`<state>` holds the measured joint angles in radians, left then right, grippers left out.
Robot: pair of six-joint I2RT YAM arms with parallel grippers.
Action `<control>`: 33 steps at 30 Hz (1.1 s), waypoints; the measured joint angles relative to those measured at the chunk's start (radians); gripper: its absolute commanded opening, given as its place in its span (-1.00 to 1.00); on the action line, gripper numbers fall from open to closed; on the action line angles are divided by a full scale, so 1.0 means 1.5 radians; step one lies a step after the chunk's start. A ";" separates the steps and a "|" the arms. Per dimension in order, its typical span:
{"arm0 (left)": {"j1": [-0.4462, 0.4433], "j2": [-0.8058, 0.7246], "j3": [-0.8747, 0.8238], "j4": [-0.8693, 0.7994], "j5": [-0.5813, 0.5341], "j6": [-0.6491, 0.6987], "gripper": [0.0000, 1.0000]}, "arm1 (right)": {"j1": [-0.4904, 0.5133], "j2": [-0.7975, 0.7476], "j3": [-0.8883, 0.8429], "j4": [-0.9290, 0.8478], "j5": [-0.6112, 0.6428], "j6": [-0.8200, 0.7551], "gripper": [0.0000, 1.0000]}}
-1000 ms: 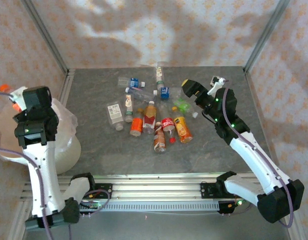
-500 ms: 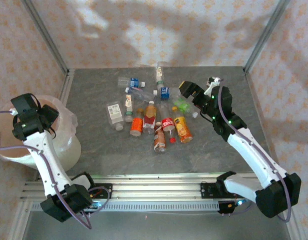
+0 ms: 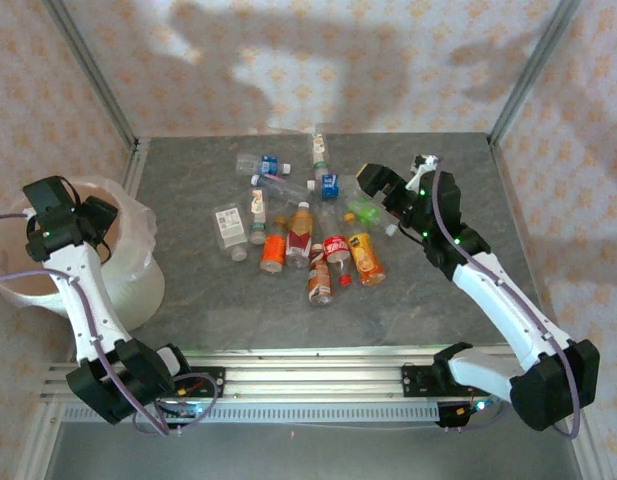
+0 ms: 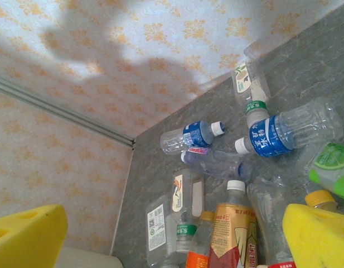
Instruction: Put the plastic bottles in the bin
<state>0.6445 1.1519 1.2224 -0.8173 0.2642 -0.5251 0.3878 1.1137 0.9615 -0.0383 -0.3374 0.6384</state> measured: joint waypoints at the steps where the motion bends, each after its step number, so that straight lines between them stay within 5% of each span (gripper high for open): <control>1: 0.000 -0.002 -0.002 0.000 0.002 0.000 0.43 | 0.000 0.001 0.000 0.000 0.000 0.000 0.98; 16: -0.027 -0.068 -0.020 -0.001 0.054 -0.022 0.63 | 0.000 0.012 0.000 0.000 0.000 0.005 0.98; 20: -0.062 -0.077 -0.006 -0.010 0.030 -0.027 0.99 | 0.000 0.012 0.000 -0.019 0.008 0.002 0.98; 33: -0.139 -0.206 0.020 0.021 0.031 -0.069 0.99 | 0.001 -0.051 -0.091 -0.108 0.096 -0.050 0.98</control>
<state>0.4358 0.8429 1.2530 -0.7856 0.3111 -0.6292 0.3885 1.0378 0.8249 -0.2005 -0.1928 0.5636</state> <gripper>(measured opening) 0.995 0.992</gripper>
